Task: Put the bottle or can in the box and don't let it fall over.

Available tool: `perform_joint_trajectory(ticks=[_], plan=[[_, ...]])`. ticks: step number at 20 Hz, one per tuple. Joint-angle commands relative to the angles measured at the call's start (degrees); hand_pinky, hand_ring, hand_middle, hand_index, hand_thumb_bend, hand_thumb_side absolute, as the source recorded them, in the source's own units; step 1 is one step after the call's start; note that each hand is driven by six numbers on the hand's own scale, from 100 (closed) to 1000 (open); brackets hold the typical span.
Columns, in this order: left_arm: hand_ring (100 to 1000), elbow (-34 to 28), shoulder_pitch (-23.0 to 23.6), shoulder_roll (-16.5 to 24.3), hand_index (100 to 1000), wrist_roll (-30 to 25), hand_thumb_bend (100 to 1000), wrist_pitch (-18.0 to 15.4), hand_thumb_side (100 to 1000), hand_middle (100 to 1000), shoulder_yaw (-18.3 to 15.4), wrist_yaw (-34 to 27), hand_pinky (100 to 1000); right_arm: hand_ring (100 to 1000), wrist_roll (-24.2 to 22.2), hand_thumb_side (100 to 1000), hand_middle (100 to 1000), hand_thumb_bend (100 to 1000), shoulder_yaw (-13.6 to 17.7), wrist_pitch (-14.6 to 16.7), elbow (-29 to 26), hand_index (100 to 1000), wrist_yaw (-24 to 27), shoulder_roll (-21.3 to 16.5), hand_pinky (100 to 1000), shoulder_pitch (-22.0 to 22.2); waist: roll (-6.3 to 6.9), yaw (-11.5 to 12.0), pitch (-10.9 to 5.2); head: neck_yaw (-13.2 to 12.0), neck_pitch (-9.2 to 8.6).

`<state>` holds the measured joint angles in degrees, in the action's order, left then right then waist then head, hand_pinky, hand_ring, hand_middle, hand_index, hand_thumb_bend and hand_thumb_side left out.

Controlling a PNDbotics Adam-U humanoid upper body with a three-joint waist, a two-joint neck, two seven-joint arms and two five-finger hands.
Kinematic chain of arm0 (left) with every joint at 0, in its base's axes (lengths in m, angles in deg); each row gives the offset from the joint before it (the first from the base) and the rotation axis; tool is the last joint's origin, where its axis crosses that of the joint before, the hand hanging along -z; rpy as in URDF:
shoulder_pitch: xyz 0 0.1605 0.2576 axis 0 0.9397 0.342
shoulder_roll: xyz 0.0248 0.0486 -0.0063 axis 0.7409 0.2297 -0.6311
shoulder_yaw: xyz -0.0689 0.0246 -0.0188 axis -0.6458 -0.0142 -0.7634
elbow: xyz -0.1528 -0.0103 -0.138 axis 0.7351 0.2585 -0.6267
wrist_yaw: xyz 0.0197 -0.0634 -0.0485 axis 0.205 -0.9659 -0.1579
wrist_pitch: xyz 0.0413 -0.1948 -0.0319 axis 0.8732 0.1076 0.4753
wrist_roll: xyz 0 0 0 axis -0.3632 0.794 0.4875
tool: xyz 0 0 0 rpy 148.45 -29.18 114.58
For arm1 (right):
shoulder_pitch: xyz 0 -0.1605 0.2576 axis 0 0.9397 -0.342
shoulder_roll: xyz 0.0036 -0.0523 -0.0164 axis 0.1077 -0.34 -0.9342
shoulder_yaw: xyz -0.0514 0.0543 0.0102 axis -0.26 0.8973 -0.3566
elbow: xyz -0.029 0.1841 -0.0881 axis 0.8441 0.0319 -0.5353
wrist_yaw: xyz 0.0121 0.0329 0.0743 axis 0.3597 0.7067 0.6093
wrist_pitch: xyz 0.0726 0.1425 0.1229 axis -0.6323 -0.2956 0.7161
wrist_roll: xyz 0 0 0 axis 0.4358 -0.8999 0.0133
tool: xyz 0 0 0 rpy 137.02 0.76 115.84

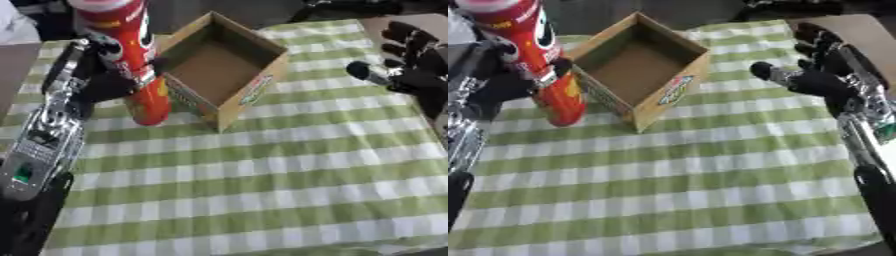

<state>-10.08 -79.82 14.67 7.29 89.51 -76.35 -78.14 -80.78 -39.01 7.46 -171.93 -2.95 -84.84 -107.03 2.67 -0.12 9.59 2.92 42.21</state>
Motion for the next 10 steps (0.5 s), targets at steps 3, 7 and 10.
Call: perform_joint_trajectory(ticks=[3,7,10], plan=[[688,1.37,-7.61,1.26,443,2.88,100,0.95,100,696,-1.77,-0.84,955,1000,-0.30,186,954,779,-0.08,-0.43,-1.13,961,-0.22,-0.99,1000,-1.91,-0.19,-0.71,-1.16,-0.20,0.06],[690,6.94,-13.55,-0.53,443,4.03,100,2.23,100,695,-1.44,1.26,958,1000,-0.84,187,955,780,-0.53,-0.65,-1.35,962,-0.48,-0.45,1000,-2.92,-0.16,-1.52,-0.70,-1.14,-0.37],[692,11.28,-16.76,-3.42,443,4.73,100,3.44,100,696,-1.55,3.44,961,1000,-1.22,186,955,779,-0.93,-0.80,-1.56,961,-0.53,0.09,1000,-3.99,-0.16,-2.55,-0.03,-2.21,-1.26]])
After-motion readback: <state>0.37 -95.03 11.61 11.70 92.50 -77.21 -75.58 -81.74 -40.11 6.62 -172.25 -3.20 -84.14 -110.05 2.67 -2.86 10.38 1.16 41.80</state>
